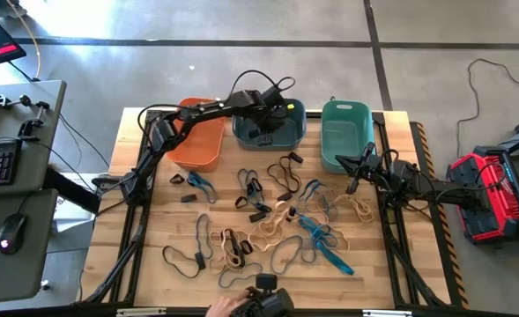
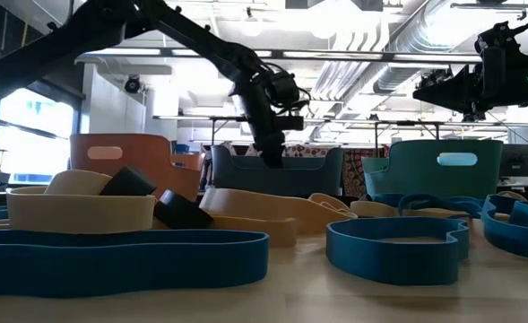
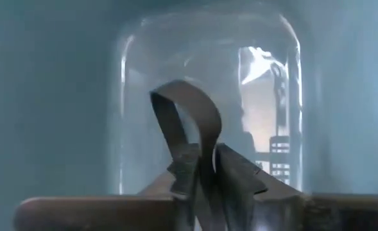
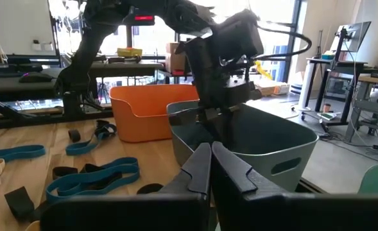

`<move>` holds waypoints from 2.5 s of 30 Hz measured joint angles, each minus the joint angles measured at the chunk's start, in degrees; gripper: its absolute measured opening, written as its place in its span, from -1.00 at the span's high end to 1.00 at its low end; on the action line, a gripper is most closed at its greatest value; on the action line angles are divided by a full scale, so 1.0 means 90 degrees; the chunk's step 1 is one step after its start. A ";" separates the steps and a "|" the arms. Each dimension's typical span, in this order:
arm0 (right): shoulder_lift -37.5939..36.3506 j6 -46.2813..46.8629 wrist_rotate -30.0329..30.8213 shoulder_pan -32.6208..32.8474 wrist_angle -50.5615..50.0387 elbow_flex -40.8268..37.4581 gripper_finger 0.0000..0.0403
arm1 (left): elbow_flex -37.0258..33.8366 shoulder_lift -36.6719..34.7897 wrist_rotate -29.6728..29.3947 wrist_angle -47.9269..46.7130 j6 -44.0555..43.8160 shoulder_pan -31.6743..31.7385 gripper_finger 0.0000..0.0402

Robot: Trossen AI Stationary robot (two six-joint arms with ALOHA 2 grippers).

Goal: Sort rubber bands into baskets
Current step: Put the black rubber band into the blue bin, then put the brown rubber band into the green bin

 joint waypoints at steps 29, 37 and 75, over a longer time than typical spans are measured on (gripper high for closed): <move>0.0000 0.0000 -0.0001 0.0000 0.0000 0.0000 1.00 | 0.0117 -0.0715 0.1083 0.0851 -0.1028 -0.0120 0.98; 0.0000 0.0002 0.0000 -0.0002 0.0000 0.0000 1.00 | -0.0339 -0.0907 0.1278 0.1941 -0.1319 -0.0387 1.00; 0.0001 0.0002 -0.0016 -0.0001 0.0120 0.0001 1.00 | -0.7593 -0.5730 0.1218 0.6350 -0.1979 -0.2854 1.00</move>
